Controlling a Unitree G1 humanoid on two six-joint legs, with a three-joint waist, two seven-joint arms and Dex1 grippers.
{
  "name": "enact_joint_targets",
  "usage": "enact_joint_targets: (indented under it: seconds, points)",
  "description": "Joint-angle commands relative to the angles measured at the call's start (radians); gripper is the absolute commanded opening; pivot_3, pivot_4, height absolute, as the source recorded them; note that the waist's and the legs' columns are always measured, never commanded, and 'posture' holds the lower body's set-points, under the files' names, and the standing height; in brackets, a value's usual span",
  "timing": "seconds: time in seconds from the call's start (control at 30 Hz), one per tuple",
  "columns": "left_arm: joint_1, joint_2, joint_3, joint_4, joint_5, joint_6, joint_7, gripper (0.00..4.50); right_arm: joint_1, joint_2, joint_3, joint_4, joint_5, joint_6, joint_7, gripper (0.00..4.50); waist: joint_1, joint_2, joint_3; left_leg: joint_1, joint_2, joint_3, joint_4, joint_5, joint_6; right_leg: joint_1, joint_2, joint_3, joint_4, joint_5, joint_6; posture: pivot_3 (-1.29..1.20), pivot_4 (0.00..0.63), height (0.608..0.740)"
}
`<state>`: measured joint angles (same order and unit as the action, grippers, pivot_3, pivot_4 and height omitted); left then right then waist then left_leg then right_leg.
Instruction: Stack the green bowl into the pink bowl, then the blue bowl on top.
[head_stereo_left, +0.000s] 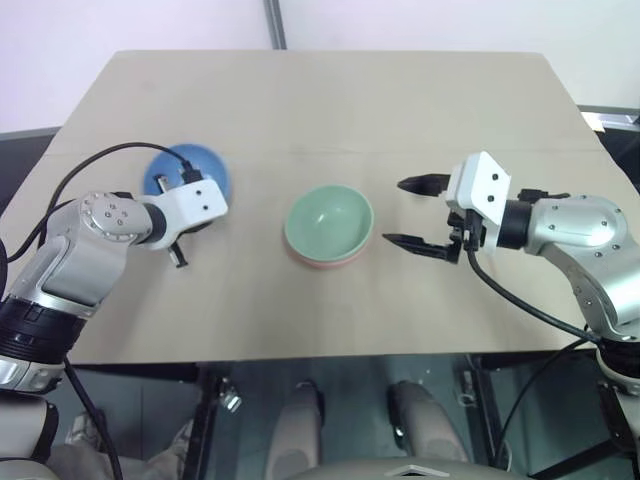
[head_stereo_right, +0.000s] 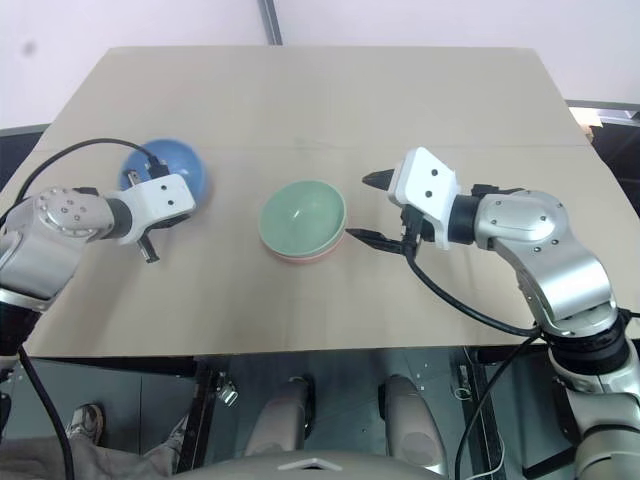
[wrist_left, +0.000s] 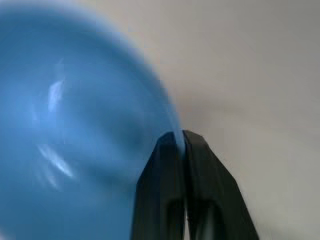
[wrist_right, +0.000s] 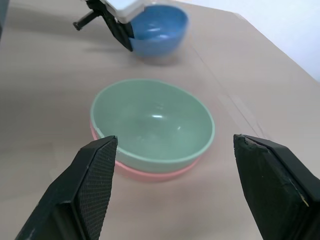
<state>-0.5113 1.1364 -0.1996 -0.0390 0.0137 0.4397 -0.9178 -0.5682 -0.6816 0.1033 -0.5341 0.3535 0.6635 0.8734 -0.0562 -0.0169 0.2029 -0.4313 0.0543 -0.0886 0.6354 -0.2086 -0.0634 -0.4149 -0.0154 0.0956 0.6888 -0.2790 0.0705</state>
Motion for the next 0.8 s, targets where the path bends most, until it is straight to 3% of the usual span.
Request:
enact_joint_targets:
  seconds: [0.03, 0.3, 0.47, 0.57, 0.73, 0.8]
  points:
    - [0.013, 0.021, 0.149, -0.119, -0.125, -0.139, -0.112, 0.02, 0.016, -0.022, -0.054, -0.048, 0.018, -0.002, -0.018, 4.03, 0.002, 0.0, 0.0, 0.0, 0.0, 0.0, 0.0, 0.0, 0.0, 0.0, 0.0, 0.0, 0.0, 0.0, 0.0, 0.0, 0.15, 0.74]
    - [-0.081, 0.05, 0.184, -0.247, -0.273, -0.14, -0.326, 0.02, 0.064, -0.066, -0.107, -0.051, 0.03, -0.005, -0.038, 4.03, 0.007, 0.0, 0.0, 0.001, 0.0, 0.0, 0.002, 0.0, 0.0, 0.0, 0.0, 0.0, 0.003, 0.0, 0.0, 0.0, 0.15, 0.74]
    - [-0.17, -0.061, 0.067, -0.216, -0.196, -0.239, -0.346, 0.02, 0.095, -0.09, -0.138, -0.066, 0.031, -0.005, -0.053, 4.03, 0.013, 0.0, 0.0, 0.002, 0.0, 0.0, 0.004, 0.0, 0.0, 0.001, 0.001, 0.0, 0.005, 0.0, 0.0, 0.0, 0.15, 0.74]
    - [-0.204, -0.115, 0.007, -0.205, -0.17, -0.238, -0.375, 0.99, 0.107, -0.1, -0.145, -0.081, 0.031, -0.005, -0.061, 4.03, 0.015, 0.0, 0.0, 0.001, 0.0, 0.0, 0.006, 0.0, 0.0, 0.002, 0.001, 0.0, 0.005, 0.0, 0.0, 0.0, 0.15, 0.74]
    - [-0.25, -0.206, -0.003, -0.194, -0.156, -0.22, -0.338, 3.36, 0.117, -0.111, -0.153, -0.092, 0.032, 0.0, -0.072, 4.03, 0.013, 0.0, 0.0, 0.001, 0.0, -0.001, 0.006, 0.0, 0.0, 0.002, 0.001, 0.0, 0.006, 0.0, 0.0, 0.0, 0.15, 0.74]
    - [-0.242, -0.199, 0.037, -0.192, -0.181, -0.177, -0.337, 3.36, 0.121, -0.111, -0.157, -0.097, 0.038, 0.007, -0.078, 4.03, 0.009, 0.0, 0.0, 0.001, 0.0, -0.001, 0.007, 0.0, 0.0, 0.002, 0.001, 0.0, 0.006, 0.0, 0.0, 0.0, 0.15, 0.74]
